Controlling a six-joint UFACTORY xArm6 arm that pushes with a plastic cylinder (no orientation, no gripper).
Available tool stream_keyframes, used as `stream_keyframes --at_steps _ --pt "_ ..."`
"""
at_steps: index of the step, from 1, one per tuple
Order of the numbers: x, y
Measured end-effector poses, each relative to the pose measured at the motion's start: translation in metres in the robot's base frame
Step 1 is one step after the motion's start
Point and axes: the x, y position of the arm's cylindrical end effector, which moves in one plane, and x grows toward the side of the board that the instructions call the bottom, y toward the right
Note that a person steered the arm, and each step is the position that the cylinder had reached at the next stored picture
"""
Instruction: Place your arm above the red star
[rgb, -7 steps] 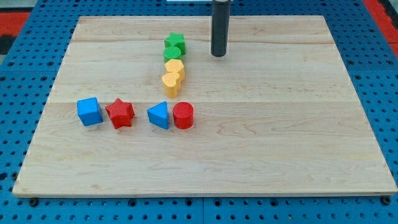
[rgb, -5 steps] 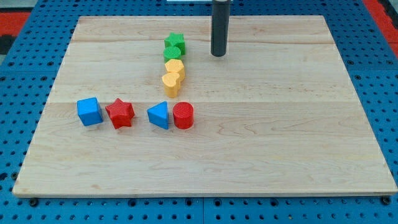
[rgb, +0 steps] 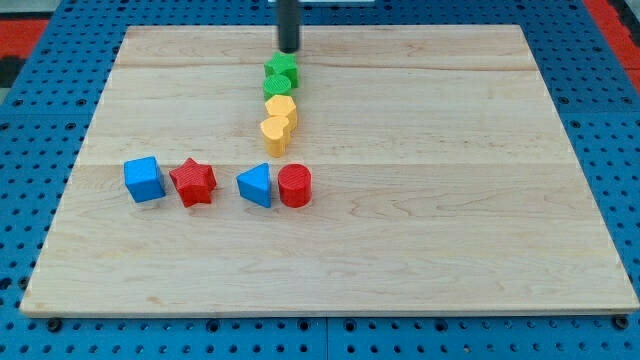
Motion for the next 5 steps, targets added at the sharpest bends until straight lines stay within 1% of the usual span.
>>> stream_keyframes --at_steps 1,2,3,4,5 --pt "0.071 -0.039" --pt "0.151 -0.046" --pt "0.162 -0.056" --pt "0.187 -0.059" --pt "0.187 -0.057"
